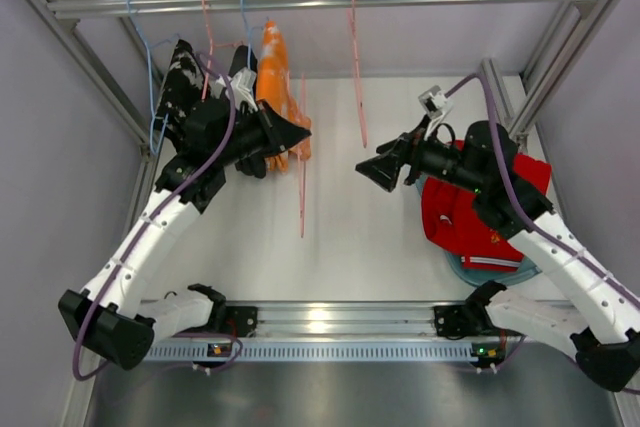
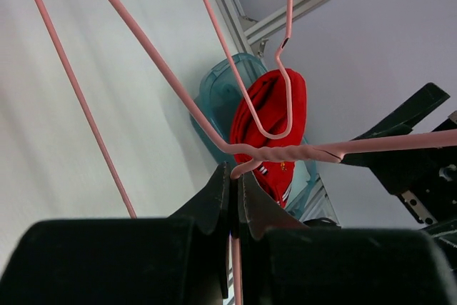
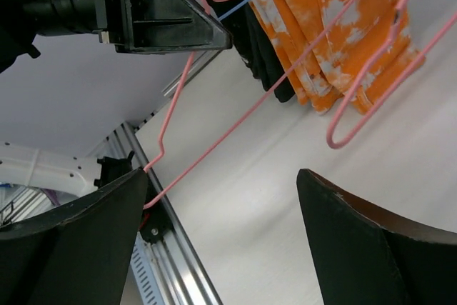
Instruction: Remove the trousers from the hanger
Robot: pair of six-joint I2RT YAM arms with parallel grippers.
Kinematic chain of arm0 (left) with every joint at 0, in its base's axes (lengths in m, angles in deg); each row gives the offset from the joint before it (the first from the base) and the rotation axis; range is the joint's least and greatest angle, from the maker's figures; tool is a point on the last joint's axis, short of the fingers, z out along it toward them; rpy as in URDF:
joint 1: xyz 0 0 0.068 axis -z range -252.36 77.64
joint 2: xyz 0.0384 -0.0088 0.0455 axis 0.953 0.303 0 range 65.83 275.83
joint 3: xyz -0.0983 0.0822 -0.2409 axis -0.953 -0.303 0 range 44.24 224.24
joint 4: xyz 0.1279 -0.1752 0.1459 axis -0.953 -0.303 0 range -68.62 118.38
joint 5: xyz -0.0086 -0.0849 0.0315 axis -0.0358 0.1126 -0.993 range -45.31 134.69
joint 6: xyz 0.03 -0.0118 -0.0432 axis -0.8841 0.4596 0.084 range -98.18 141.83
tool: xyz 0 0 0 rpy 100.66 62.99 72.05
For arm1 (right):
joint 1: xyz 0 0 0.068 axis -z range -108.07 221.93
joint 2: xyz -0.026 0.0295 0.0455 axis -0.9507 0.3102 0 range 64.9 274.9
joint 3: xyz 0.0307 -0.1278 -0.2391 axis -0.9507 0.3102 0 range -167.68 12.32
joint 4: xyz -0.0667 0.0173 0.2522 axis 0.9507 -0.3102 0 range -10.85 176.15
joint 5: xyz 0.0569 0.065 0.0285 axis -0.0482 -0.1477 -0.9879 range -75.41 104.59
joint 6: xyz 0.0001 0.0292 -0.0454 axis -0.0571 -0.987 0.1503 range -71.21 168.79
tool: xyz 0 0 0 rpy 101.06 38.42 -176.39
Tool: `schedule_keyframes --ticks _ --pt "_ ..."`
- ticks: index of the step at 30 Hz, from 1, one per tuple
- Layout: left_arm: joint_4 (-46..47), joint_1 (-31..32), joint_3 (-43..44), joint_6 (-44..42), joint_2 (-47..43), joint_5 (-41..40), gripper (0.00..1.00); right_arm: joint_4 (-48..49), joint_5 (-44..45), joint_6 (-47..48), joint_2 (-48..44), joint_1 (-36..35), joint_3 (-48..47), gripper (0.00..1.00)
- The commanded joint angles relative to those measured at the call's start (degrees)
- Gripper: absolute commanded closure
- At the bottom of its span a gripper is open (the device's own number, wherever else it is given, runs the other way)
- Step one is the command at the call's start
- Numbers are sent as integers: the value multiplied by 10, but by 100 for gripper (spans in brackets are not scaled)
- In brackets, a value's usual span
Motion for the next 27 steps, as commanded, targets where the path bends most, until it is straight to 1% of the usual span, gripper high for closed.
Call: schedule_keyframes --ticks 1,2,6,7,9,10,11,12,18,20,22,27 --pt "41 4 30 18 7 -1 100 54 86 -31 35 -58 -35 15" --pt "44 4 33 18 10 -2 100 64 100 -28 44 -91 -42 15" --pt "45 4 49 15 16 -4 100 97 132 -19 103 -156 -77 18" --pt "45 4 52 16 16 -2 100 95 146 -20 113 -167 -94 19" --pt "45 4 57 16 17 -2 100 89 163 -37 134 -185 -101 26" --pt "45 4 59 16 18 -2 100 90 181 -48 139 -187 -99 28" --pt "45 5 60 17 17 -2 100 100 185 -60 143 -188 -98 31" --pt "46 4 62 19 17 -2 100 104 186 -77 152 -190 -98 31" --pt "48 5 62 21 9 0 100 108 186 -73 196 -222 -122 35" --pt "48 5 64 17 7 -2 100 113 185 -79 209 -228 -123 38" --pt "48 5 66 15 5 -4 100 110 181 -84 213 -232 -120 44" --pt "52 5 77 2 5 -27 100 95 198 -103 193 -243 -87 54"
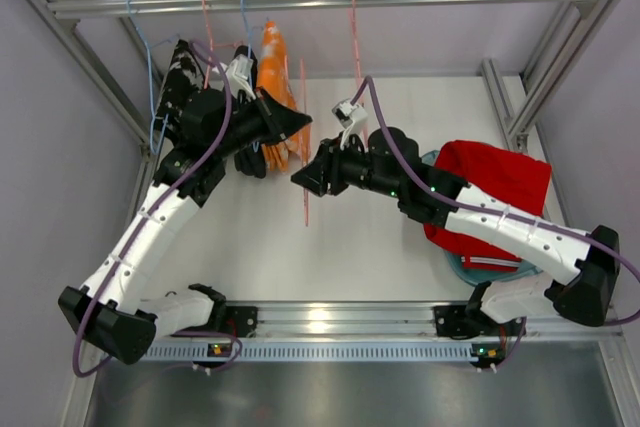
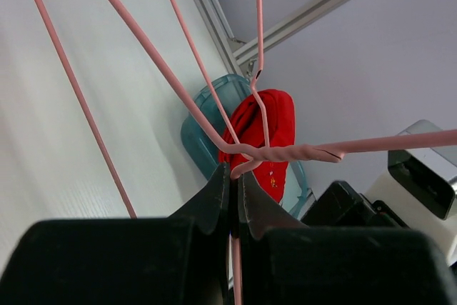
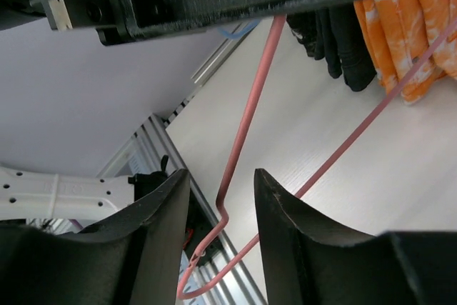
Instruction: Remove the trousers from the hanger
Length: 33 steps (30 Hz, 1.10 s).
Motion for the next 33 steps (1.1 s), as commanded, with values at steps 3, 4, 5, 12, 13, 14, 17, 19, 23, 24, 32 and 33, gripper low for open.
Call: schedule_keyframes --ticks 3,4,5,12,13,14,17,19,23,24,32,33 --pt "51 1 37 -11 -14 -18 100 21 21 -11 -35 -18 16 67" --pt "52 1 36 -6 -13 -15 100 28 20 -9 -35 -18 15 73" --pt "54 1 34 -6 -13 -13 100 30 20 -9 -33 -18 14 77" --pt "62 2 23 4 -14 -10 100 42 23 -9 -17 -14 -9 100" --pt "62 1 24 2 -16 -11 100 42 21 -11 -18 -12 -11 100" --pt "62 1 23 1 -17 -9 100 42 19 -12 -20 -5 -13 100" --pt "62 1 24 -5 -19 -5 90 47 18 -16 -24 16 -24 100" --pt "61 2 24 -9 -21 -4 70 45 15 -17 -25 30 -30 100" --pt "60 2 23 -20 -28 -4 39 50 6 -19 -27 55 -44 100" --pt "60 1 23 -21 -30 -8 34 50 3 -19 -26 58 -49 100" --pt "52 -1 13 -45 -53 -24 2 20 40 -3 -17 65 -91 100" --pt "49 0 13 -49 -56 -25 2 16 47 0 -14 66 -96 100"
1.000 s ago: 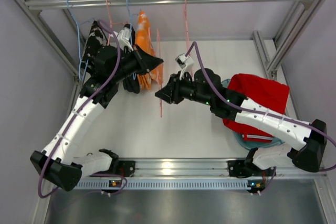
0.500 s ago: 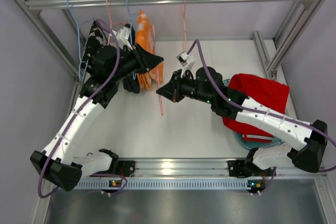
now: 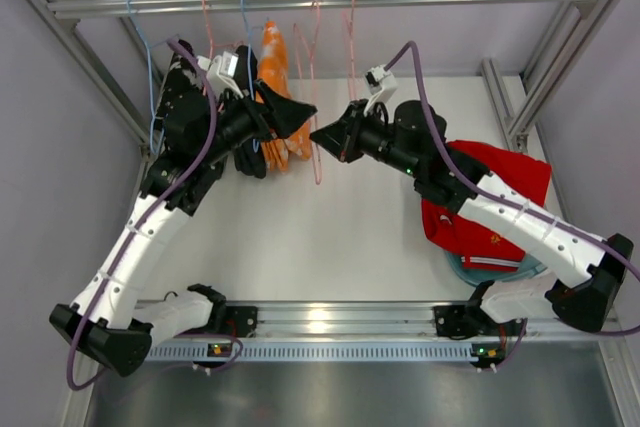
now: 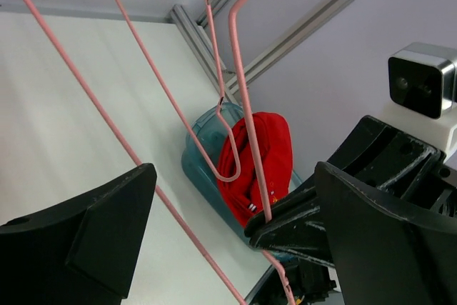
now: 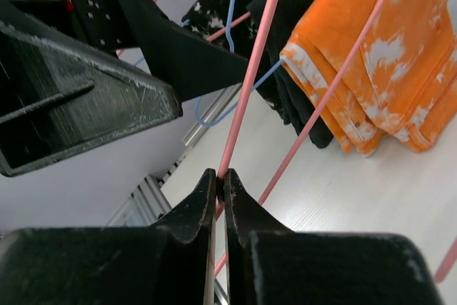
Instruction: Remove the trousers from the hanger
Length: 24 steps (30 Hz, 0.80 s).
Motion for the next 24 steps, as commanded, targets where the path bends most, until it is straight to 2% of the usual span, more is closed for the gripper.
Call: schedule_keyframes --ticks 1,12,20,24 --pt "22 0 0 -26 -28 -8 2 12 31 16 0 4 -51 100" --pt "-24 -1 15 -120 -72 -30 2 -22 31 38 51 32 -121 100" --pt "-130 -2 49 -230 -96 -50 2 -88 15 39 110 68 -194 100" --pt "-179 -4 59 -281 -106 -73 2 -109 8 39 124 82 -196 100"
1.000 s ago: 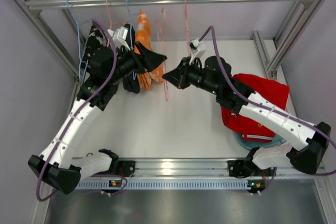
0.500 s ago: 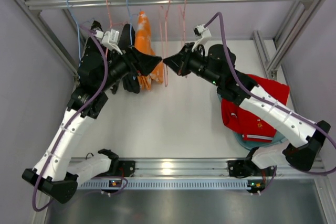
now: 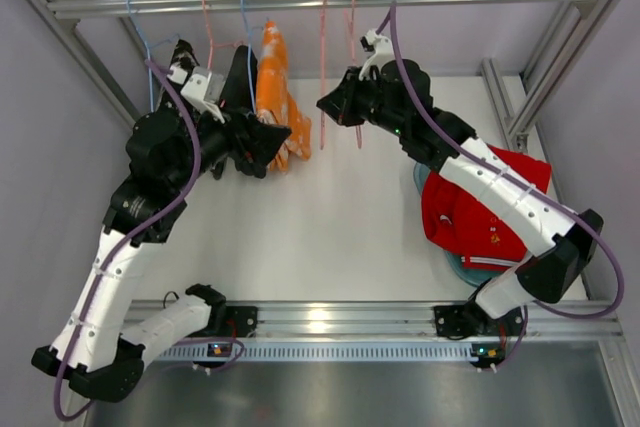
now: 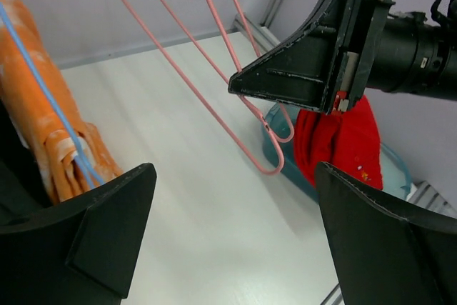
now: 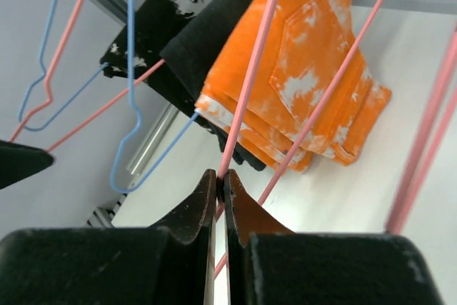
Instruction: Remove the trousers from the hanger
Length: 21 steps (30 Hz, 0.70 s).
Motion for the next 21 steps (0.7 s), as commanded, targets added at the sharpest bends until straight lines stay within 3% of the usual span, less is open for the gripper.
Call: schedule_keyframes --ticks 1,11,12,13,16,21 --pt "-55 -3 29 -72 -20 -27 2 -15 -13 3 9 13 -30 100" --pt "-151 -25 69 -59 -23 -3 2 -6 -51 9 10 29 7 98" --pt "-160 -28 77 -56 -10 2 2 -4 -54 8 8 30 7 90" --pt "-186 -32 98 -54 -2 0 2 -3 -59 9 2 29 7 73" --pt "-235 -50 149 -45 41 17 2 -3 -56 16 -14 27 3 50" --pt "-241 -94 210 -1 100 77 8 -14 -39 34 -50 28 5 29"
